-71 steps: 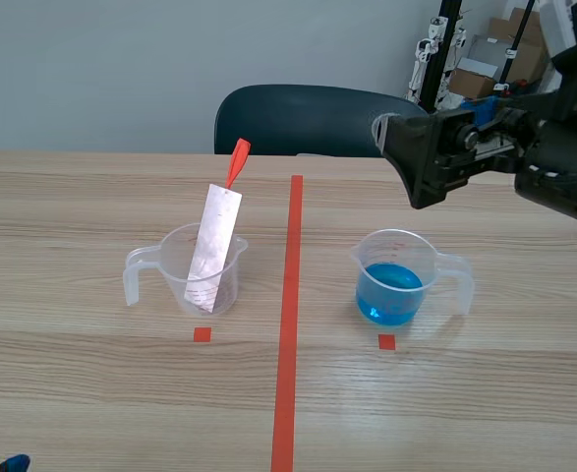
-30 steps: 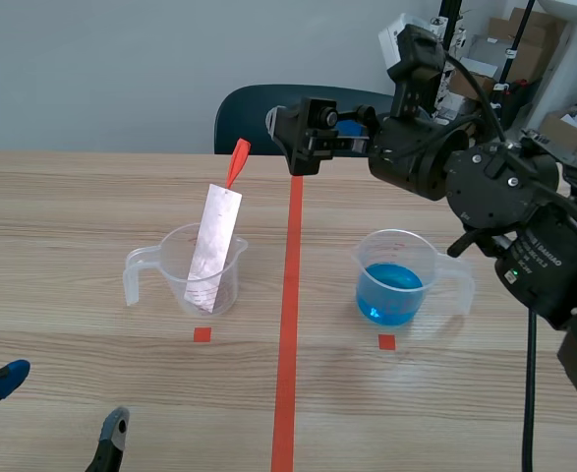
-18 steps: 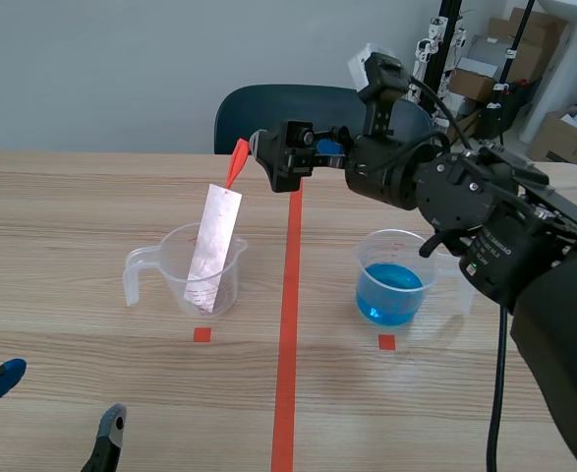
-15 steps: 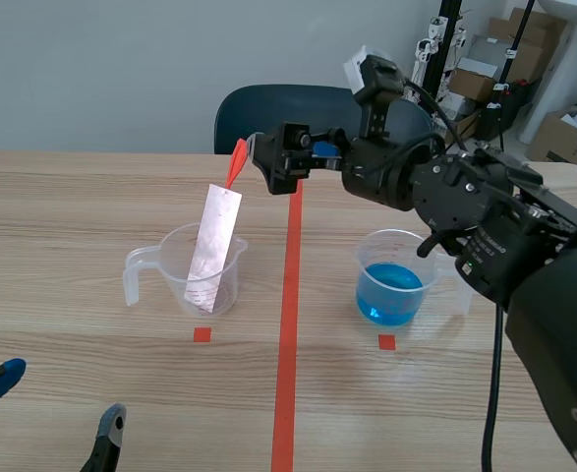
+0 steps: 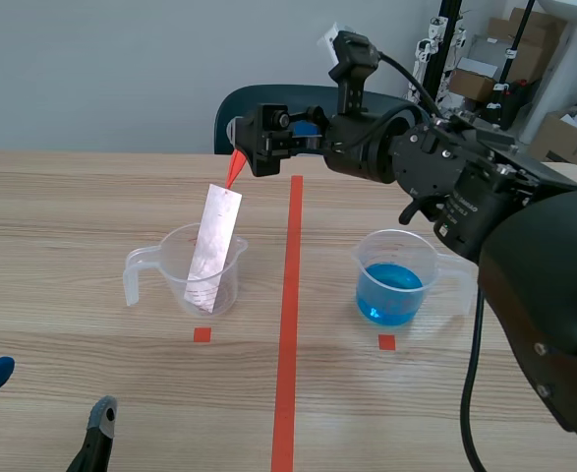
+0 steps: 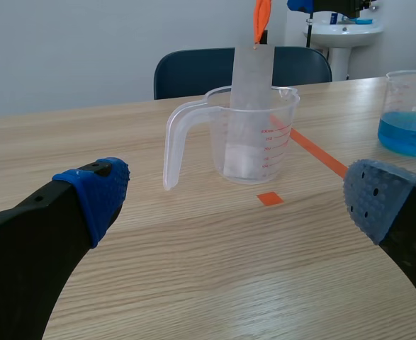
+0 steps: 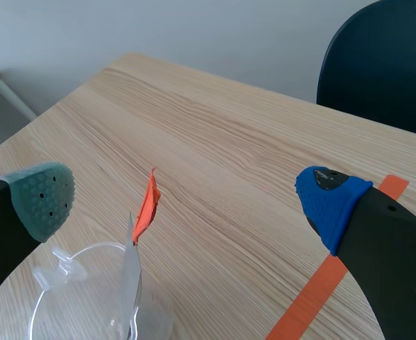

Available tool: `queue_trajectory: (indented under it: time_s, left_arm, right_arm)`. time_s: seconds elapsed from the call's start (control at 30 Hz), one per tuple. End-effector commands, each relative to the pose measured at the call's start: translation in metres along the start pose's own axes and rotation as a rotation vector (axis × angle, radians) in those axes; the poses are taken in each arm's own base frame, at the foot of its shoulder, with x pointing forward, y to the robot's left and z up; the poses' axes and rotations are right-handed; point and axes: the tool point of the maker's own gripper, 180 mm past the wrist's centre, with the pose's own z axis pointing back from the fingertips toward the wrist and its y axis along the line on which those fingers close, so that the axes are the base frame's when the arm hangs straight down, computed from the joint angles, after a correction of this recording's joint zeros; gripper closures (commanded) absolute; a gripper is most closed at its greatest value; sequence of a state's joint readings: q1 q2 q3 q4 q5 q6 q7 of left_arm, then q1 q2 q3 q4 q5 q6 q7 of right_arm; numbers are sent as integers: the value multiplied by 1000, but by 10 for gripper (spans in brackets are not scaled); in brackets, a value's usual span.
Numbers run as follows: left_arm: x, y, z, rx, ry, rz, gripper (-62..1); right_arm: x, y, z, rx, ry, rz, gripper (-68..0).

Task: Do the redox reaction experiment. lift the metal plate out of the left beaker

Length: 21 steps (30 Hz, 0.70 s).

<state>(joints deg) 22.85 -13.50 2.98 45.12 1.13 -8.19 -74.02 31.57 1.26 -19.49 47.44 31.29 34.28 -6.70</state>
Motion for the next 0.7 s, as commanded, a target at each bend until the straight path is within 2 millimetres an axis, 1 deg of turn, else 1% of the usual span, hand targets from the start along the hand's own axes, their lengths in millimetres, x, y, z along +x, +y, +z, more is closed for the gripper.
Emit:
queue_trajectory:
  time_s: [0.0,0.13,0.4,0.67]
  left_arm:
    - [7,-1,-3,-4,-33,0,-623]
    - [7,-1,-3,-4,-34,0,-623]
    - [7,0,-3,-4,-34,-1,-623]
    - [7,0,-4,-4,-34,-1,-623]
  right_arm:
    - [17,11,-10,32,-41,7,-679]
    - [14,16,-15,40,-40,-1,-679]
    - [5,20,-22,43,-24,-2,-679]
    - [8,23,-26,49,-32,-6,-679]
